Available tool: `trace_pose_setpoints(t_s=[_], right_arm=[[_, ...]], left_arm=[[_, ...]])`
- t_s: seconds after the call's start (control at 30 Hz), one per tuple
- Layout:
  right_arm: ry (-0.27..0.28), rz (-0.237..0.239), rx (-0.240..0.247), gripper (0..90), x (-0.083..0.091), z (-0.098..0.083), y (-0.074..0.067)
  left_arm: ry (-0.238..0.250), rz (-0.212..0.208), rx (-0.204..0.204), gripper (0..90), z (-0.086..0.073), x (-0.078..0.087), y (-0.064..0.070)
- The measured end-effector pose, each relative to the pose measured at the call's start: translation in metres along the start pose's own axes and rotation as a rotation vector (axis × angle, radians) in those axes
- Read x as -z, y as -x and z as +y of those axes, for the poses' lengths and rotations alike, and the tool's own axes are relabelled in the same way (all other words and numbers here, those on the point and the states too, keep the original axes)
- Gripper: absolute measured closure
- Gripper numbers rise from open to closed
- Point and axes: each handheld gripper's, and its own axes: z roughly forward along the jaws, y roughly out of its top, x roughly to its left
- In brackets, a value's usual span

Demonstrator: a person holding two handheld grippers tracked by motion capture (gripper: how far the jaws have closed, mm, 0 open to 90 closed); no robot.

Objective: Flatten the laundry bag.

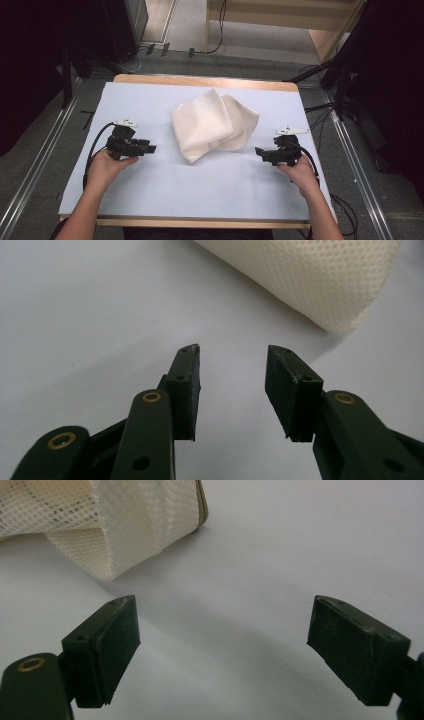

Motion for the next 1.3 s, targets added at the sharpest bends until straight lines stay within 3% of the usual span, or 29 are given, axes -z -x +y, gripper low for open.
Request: trace_pose_setpoints(t_s=[0.13, 0.23, 0.37, 0.43, 0.57, 0.67, 0.8, 0.9, 1.0, 1.07, 1.1, 1.3], right_arm=[[-0.005, -0.001, 0.022, 13.9, 0.005, 0.001, -0.002], [0.001, 0.028, 0.03, 14.1, 0.008, 0.0, -0.002], [0.005, 0.027, 0.03, 14.5, 0.008, 0.0, -0.003], [0.013, 0.036, 0.026, 15.2, 0.007, 0.0, -0.003], [0.019, 0.044, 0.037, 22.1, 0.009, -0.001, -0.004], [0.012, 0.047, 0.038, 26.0, 0.01, -0.003, -0.003], [0.012, 0.051, 0.039, 30.5, 0.013, -0.004, -0.004], [0.015, 0.053, 0.044, 34.5, 0.016, -0.004, -0.006], [0.016, 0.054, 0.053, 36.6, 0.017, -0.004, -0.009], [0.012, 0.054, 0.052, 37.4, 0.018, -0.003, -0.01], [0.013, 0.055, 0.053, 37.8, 0.018, -0.003, -0.01], [0.007, 0.066, 0.054, 40.5, 0.018, -0.002, -0.013]], left_arm=[[-0.008, 0.011, -0.045, 54.0, 0.001, -0.001, 0.001], [0.003, 0.007, -0.016, 43.5, 0.007, -0.001, 0.001], [0.011, -0.016, -0.007, 41.0, 0.008, -0.002, 0.001], [-0.008, -0.02, -0.016, 40.2, 0.01, -0.006, 0.0], [-0.003, -0.052, -0.006, 38.7, 0.015, -0.011, -0.002], [0.009, -0.059, -0.02, 35.1, 0.016, -0.014, -0.002], [0.025, -0.025, -0.026, 33.0, 0.015, -0.012, 0.0], [0.066, 0.093, -0.067, 33.5, 0.011, -0.007, 0.008], [0.073, 0.092, -0.09, 44.9, 0.01, -0.004, 0.011], [0.064, 0.021, -0.039, 45.7, 0.013, -0.002, 0.009], [0.062, 0.009, -0.03, 46.5, 0.014, -0.003, 0.007], [0.044, -0.009, 0.013, 47.8, 0.015, -0.002, 0.006]])
